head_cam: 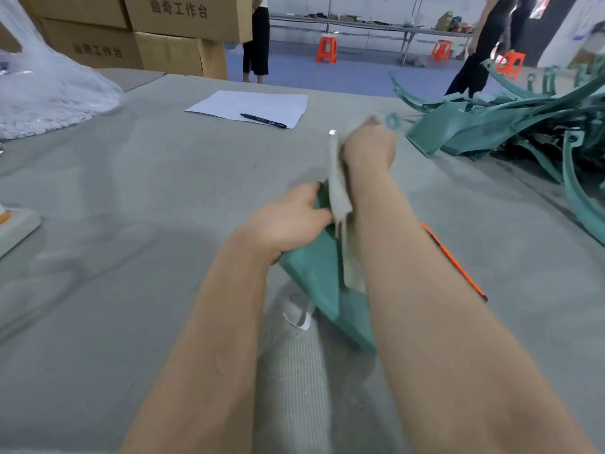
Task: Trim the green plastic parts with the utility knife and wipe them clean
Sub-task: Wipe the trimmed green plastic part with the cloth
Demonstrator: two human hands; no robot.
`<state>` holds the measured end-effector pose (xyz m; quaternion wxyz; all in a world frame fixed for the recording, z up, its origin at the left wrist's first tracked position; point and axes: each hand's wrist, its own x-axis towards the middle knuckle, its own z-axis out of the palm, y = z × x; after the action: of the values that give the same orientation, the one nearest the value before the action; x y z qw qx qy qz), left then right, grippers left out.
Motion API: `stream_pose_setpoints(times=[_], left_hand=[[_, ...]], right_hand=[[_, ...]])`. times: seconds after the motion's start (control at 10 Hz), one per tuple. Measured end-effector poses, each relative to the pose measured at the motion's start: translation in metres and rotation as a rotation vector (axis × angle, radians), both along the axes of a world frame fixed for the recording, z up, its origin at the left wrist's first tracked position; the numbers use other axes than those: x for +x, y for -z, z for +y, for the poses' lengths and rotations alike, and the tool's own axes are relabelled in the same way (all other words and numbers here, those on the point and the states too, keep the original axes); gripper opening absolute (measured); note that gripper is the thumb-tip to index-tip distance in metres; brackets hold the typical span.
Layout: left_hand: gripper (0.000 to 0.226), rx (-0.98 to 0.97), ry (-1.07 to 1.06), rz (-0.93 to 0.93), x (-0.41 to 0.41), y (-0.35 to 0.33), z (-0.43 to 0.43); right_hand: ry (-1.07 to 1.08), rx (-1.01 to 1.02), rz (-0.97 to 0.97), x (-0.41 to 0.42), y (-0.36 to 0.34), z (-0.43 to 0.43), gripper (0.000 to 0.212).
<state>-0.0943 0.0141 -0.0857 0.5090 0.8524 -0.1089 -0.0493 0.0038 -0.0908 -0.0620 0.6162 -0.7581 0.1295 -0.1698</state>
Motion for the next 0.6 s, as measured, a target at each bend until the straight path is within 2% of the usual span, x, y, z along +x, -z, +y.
stream_pose_setpoints(times=[0.1, 0.2, 0.3, 0.4, 0.5, 0.6], left_hand=[[0.029, -0.002, 0.035, 0.048, -0.001, -0.004, 0.002], [0.030, 0.024, 0.033, 0.078, 0.000, -0.005, 0.005], [0.023, -0.009, 0.036, 0.099, -0.002, -0.004, 0.014], [0.018, -0.029, 0.009, 0.124, -0.001, -0.004, 0.022], [0.019, 0.016, 0.007, 0.185, 0.000, -0.001, 0.023], [0.019, 0.005, 0.085, 0.241, -0.002, -0.003, 0.022]], right_hand=[[0.015, -0.005, 0.141, 0.006, -0.004, -0.009, 0.037], [-0.033, 0.588, 0.085, 0.005, -0.003, -0.008, 0.029], [-0.041, 0.683, 0.098, 0.000, 0.014, -0.011, 0.036], [0.069, 0.905, 0.001, -0.001, 0.015, -0.025, 0.040], [0.106, 0.906, -0.118, -0.020, 0.003, -0.029, 0.034], [-0.042, 0.749, -0.146, -0.011, -0.006, -0.033, 0.020]])
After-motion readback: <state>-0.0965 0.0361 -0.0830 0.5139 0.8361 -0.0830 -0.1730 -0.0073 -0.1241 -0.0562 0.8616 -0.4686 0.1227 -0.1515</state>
